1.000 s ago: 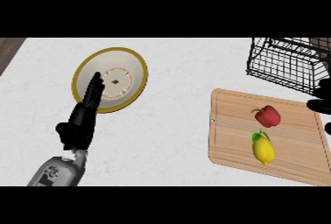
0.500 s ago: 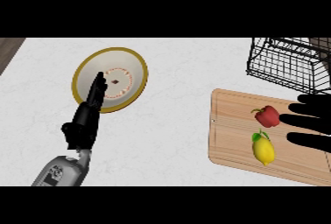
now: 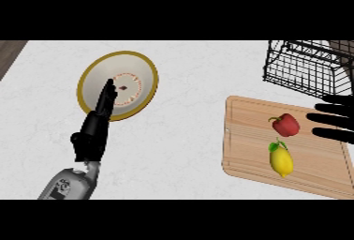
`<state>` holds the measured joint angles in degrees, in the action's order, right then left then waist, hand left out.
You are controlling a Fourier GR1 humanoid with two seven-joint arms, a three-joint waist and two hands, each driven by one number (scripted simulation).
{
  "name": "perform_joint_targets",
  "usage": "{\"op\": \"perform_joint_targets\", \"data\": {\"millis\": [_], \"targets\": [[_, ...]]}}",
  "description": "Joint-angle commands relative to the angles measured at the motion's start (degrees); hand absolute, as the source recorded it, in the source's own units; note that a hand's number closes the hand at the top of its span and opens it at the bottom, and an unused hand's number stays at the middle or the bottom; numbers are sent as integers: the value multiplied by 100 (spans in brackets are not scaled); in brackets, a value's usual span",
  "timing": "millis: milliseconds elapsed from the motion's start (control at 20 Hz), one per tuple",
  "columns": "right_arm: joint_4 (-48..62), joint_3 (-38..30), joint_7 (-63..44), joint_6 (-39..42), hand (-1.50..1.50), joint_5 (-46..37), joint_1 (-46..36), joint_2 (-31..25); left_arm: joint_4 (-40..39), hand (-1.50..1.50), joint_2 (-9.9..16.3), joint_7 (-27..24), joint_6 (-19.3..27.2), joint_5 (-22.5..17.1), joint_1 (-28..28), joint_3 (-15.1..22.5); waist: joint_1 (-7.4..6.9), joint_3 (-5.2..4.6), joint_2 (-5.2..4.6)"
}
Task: Pick the bell pepper from the cutting board and place it in the tiered basket
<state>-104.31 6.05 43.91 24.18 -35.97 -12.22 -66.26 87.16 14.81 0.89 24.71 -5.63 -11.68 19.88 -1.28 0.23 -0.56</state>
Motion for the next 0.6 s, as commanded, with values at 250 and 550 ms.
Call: {"op": "perform_joint_targets", "data": {"millis": [250, 550], "targets": [[1468, 504, 1750, -1170, -150, -1100, -245, 156, 390, 0, 107, 327, -137, 129, 129, -152, 23, -18, 44], [1919, 549, 2189, -1880, -150, -1480, -455, 444, 458, 0, 80, 43, -236, 200, 561, -252, 53, -22, 52]]}}
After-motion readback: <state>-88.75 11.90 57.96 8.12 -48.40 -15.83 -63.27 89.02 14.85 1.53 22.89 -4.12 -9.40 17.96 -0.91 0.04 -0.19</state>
